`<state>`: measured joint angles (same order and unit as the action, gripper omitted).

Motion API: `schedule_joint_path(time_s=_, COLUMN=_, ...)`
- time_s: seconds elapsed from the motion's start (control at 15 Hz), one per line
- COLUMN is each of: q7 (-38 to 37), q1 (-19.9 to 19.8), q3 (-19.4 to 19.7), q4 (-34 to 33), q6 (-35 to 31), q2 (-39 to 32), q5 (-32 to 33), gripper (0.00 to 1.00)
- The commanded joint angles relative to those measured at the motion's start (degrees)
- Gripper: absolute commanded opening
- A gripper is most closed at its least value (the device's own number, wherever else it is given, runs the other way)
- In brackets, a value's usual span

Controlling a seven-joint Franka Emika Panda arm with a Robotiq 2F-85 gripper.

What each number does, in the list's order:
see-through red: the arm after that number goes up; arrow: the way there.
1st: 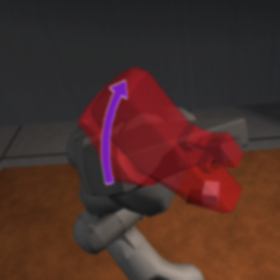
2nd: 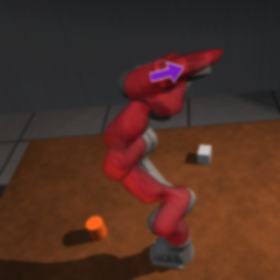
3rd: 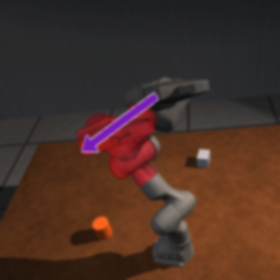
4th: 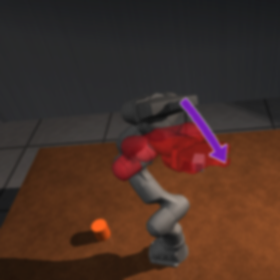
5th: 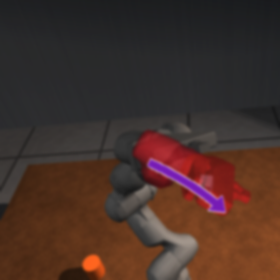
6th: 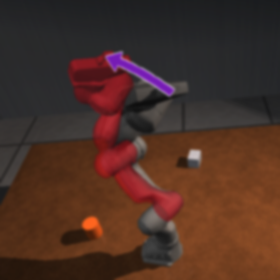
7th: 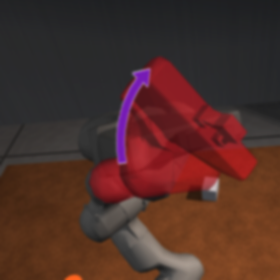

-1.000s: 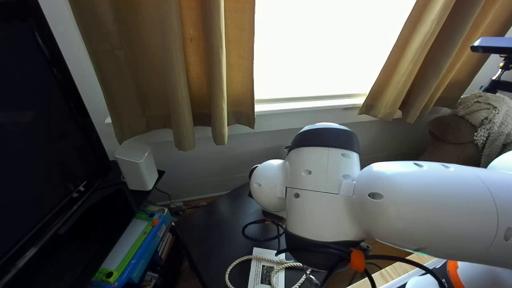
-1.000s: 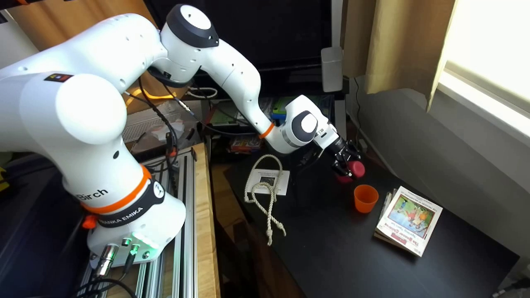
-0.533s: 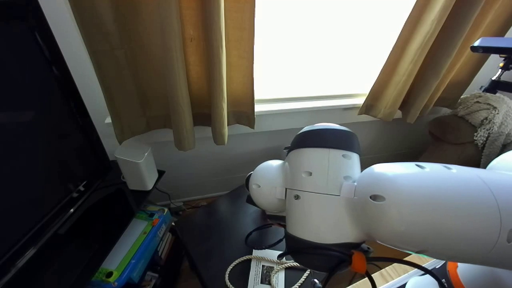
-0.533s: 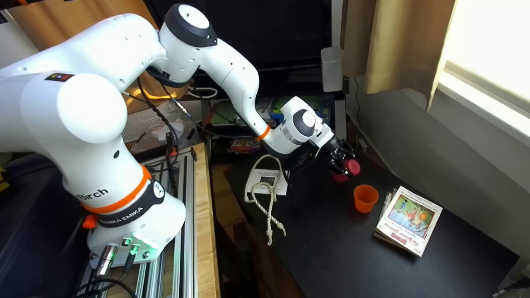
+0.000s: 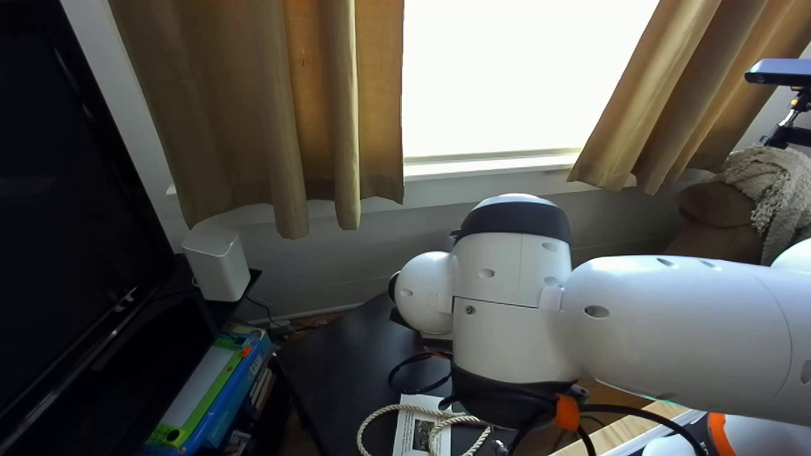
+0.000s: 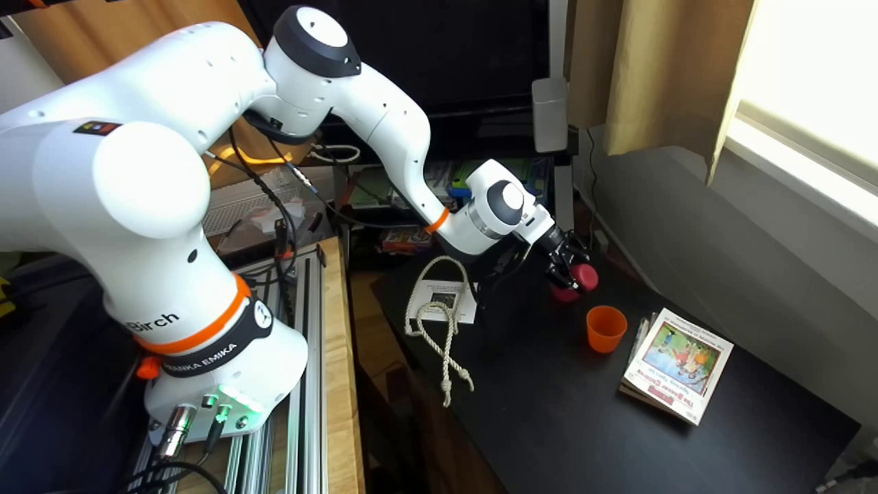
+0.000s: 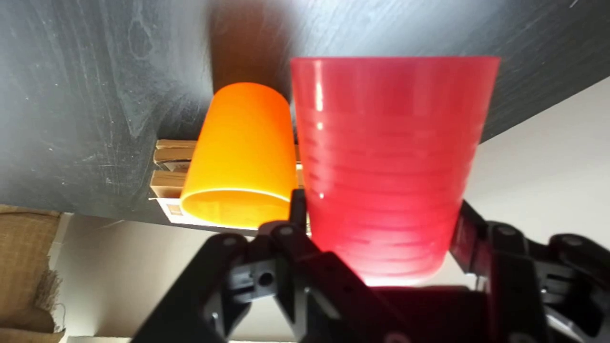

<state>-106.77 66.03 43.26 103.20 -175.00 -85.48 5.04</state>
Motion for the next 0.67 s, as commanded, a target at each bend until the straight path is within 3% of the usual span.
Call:
schedule_joint_path(time_s=0.0, q7=-4.31, q1=1.33, q3=0.12, q4=-0.64, q6=4.49, q2=0.0, q5=2.37, gripper=0.43)
schedule_joint_path(time_s=0.27, q7=-10.82, q1=1.89, q3=-0.13, q4=-2.6, q6=12.19, q2=0.21, q5=7.05, gripper=0.43)
schedule_joint_path(time_s=0.6, q7=-20.94, q1=-1.58, q3=-3.32, q4=-5.82, q6=15.54, q2=0.34, q5=13.43, gripper=0.43)
